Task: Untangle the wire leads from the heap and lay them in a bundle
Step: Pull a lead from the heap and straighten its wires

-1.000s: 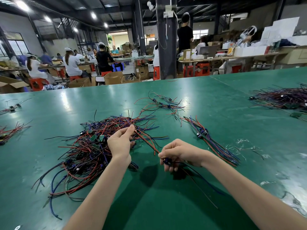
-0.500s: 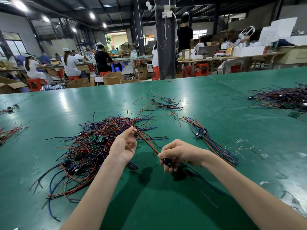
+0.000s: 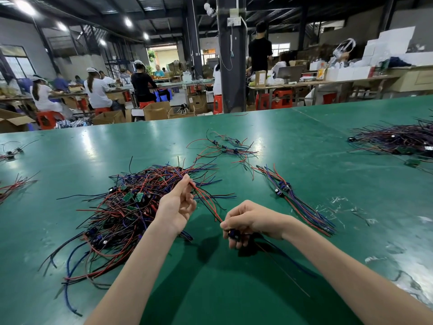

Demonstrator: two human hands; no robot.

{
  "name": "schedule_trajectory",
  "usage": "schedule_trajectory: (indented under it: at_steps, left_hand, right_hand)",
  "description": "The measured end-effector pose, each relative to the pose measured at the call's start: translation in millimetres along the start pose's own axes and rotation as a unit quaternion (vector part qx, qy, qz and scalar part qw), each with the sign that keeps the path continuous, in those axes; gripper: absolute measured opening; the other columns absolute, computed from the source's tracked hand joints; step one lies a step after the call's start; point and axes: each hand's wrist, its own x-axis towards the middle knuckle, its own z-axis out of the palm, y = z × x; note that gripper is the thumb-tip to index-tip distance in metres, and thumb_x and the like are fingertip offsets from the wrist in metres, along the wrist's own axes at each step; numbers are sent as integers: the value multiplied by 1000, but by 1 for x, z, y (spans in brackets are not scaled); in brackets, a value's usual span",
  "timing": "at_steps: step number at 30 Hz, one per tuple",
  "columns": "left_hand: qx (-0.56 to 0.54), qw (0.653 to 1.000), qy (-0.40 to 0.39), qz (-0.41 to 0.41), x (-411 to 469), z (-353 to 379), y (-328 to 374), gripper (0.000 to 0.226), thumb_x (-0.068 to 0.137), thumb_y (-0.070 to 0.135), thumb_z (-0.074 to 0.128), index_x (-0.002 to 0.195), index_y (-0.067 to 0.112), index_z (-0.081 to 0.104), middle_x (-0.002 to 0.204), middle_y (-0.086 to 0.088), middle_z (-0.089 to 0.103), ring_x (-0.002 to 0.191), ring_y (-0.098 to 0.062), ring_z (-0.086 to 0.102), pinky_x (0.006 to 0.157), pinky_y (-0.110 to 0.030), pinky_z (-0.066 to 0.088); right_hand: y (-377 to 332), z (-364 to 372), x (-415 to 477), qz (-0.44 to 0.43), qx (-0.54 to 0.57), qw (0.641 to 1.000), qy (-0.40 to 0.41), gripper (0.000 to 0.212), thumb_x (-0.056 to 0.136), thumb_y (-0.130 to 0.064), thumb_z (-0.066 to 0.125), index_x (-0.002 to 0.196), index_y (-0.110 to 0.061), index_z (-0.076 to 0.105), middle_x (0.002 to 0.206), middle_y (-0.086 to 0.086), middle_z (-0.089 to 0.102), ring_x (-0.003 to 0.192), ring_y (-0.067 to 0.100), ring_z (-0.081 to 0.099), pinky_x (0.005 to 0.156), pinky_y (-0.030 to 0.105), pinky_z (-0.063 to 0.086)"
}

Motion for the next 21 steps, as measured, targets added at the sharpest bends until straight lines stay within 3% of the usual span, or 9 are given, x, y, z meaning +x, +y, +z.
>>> schedule_trajectory:
  at_steps: [3,8,21]
  left_hand:
    - [15,999,-49,10,-1,0,-1,23,83,35,67,82,12,66,61,7,66,43,-1,51,41,-14,45]
    - [91,992,-80,43,-3,-1,-12,17,87,22,61,92,7,68,75,3,73,51,0,58,47,-13,47]
    - [174,975,-131,45,-8,8,-37,10,85,7,64,81,6,73,72,-3,71,52,-5,52,56,-16,43]
  right_hand:
    - [0,0,1,-8,4,1000,17,22,92,-15,58,72,-9,65,64,9,69,49,15,60,48,20,48]
    - [1,-1,3,-18,15,999,42,22,92,-16,58,72,-7,65,64,10,69,49,16,60,48,21,47]
    - [-3,-1,2,-32,29,996,83,24,93,-11,56,71,-4,62,61,12,68,45,15,58,44,19,45]
